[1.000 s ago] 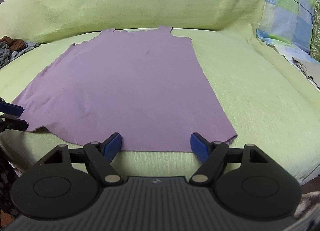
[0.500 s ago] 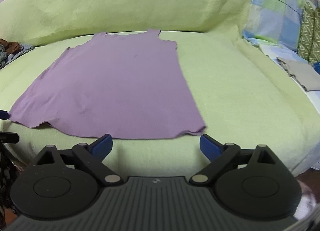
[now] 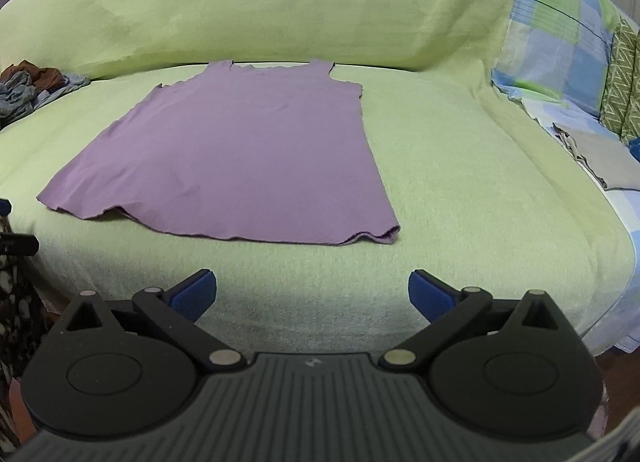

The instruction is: Fold clothes

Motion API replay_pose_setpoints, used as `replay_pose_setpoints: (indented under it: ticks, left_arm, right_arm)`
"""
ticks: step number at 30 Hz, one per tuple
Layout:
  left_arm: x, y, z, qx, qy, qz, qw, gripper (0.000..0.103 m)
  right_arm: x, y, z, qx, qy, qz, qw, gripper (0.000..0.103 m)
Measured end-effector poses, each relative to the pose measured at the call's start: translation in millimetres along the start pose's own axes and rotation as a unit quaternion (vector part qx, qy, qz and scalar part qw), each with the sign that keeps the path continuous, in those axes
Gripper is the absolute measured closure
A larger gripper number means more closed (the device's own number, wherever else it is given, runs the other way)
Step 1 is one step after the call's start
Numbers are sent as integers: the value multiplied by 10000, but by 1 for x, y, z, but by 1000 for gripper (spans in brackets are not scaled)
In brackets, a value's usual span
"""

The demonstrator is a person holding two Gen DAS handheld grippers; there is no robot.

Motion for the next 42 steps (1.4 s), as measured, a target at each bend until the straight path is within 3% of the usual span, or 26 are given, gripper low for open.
replay_pose_setpoints:
  ticks: [3,11,42]
  left_arm:
    - [0,2,-1,9,-117,28,9999,1]
    - [1,2,-3,-21,-389,-21,9992,1]
    - [-3,-1,-3,-136,-355,-111,9992,1]
  right_arm:
    - [-1,0,1,-39,4,-64,10000,2]
    - [1,0,0,-76,44,-36,10000,2]
    - [0,-1,0,-70,-28,-138,9999,2]
Point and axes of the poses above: each gripper's, at about its wrist camera, not at the fingertips, and z roughly against the way its jaws point, x to its left, y to its underside, the point moved 7 cm from there along -z, roughly the way its jaws point, and after that the axes turned 11 degrees about y, right-handed, at the moved point
